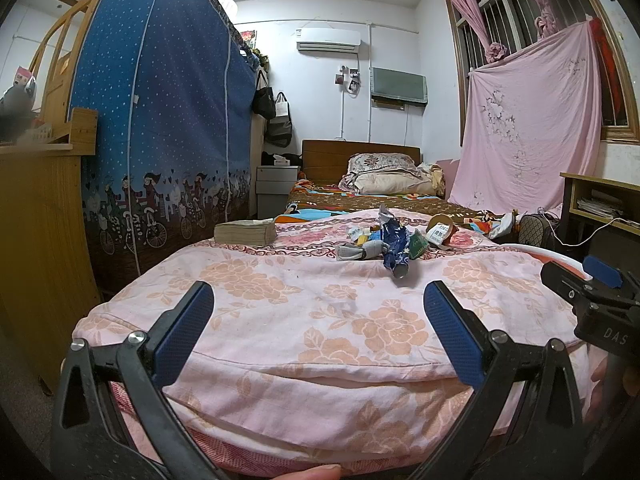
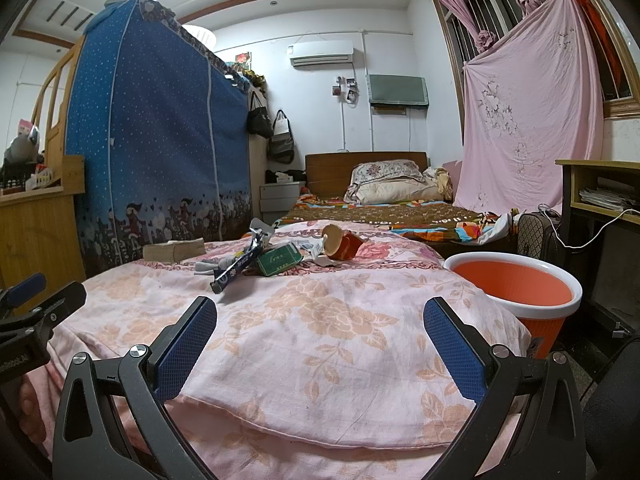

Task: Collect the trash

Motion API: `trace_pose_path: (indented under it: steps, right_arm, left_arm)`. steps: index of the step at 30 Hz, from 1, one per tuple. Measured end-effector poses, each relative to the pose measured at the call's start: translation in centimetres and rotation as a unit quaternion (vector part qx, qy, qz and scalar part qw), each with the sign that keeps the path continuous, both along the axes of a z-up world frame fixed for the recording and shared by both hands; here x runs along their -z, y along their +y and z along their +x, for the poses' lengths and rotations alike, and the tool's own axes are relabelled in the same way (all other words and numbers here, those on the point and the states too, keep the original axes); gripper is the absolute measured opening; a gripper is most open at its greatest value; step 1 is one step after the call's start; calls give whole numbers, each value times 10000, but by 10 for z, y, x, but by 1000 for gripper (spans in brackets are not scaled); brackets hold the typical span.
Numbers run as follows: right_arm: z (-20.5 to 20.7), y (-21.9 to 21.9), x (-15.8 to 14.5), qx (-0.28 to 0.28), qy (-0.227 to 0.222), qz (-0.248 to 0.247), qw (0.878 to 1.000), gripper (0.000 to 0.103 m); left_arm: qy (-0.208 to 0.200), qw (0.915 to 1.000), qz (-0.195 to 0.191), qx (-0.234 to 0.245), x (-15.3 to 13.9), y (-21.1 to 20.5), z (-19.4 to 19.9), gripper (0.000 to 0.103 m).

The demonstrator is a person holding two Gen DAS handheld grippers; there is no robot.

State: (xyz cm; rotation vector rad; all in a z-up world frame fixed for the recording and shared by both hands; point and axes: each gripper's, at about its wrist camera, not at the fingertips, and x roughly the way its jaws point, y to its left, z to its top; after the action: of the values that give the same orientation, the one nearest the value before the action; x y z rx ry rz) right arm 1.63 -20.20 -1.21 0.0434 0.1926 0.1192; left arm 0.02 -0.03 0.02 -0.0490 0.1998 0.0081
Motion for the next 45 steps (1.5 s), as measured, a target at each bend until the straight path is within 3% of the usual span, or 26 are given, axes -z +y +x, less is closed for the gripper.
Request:
trace_pose_path:
  steps: [45]
  right_arm:
    - [1,0,1,21,-4,-11,10000,103]
  left_arm:
    - [37,10000,-5,-23,5,-7,-3,91]
